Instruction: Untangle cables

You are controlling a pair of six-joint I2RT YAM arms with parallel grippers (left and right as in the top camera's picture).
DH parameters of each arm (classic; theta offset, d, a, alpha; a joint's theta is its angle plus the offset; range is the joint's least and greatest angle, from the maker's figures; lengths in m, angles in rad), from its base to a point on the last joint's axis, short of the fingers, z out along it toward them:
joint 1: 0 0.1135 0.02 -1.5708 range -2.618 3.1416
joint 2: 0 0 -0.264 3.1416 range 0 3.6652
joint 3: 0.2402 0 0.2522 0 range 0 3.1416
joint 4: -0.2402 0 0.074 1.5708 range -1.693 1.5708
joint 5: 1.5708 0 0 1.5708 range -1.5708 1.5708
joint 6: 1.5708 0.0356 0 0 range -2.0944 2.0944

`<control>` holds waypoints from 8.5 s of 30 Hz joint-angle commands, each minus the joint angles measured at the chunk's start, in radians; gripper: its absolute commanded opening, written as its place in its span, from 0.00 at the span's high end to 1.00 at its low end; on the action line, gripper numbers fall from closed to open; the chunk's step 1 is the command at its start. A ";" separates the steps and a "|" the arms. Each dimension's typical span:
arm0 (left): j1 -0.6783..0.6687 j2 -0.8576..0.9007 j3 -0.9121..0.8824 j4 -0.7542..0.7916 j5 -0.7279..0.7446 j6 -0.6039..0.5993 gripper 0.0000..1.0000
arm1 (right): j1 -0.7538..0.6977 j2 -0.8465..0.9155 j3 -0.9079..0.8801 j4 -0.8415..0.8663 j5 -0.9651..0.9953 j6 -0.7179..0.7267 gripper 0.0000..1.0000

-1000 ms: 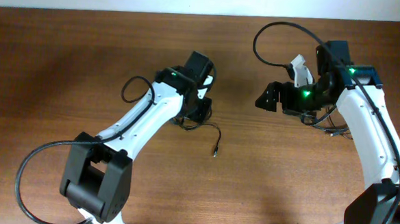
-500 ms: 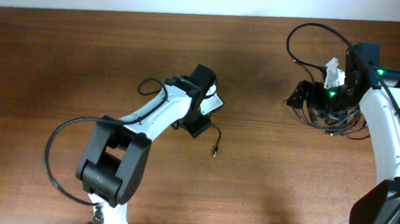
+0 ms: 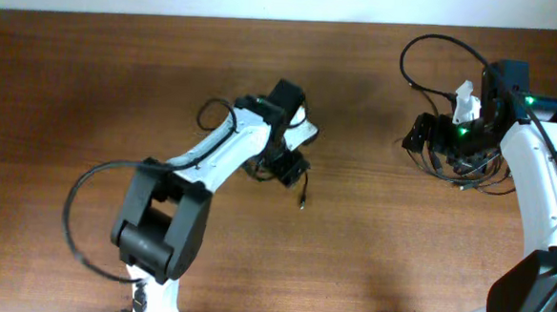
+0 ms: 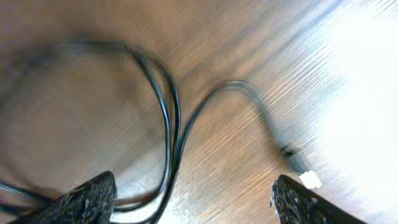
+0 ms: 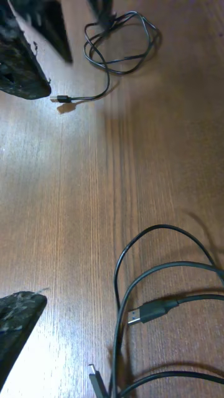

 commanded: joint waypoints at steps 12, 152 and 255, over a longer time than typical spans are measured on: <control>-0.002 0.130 0.056 0.179 -0.009 -0.210 0.75 | 0.000 0.002 0.002 0.001 0.011 0.002 0.01; 0.560 -0.212 0.127 -0.113 -0.068 -0.313 0.01 | 0.689 0.027 -0.050 0.465 0.007 0.388 0.96; 0.560 -0.212 0.127 -0.113 -0.068 -0.313 0.01 | -0.209 0.309 0.296 -0.036 0.091 0.089 0.01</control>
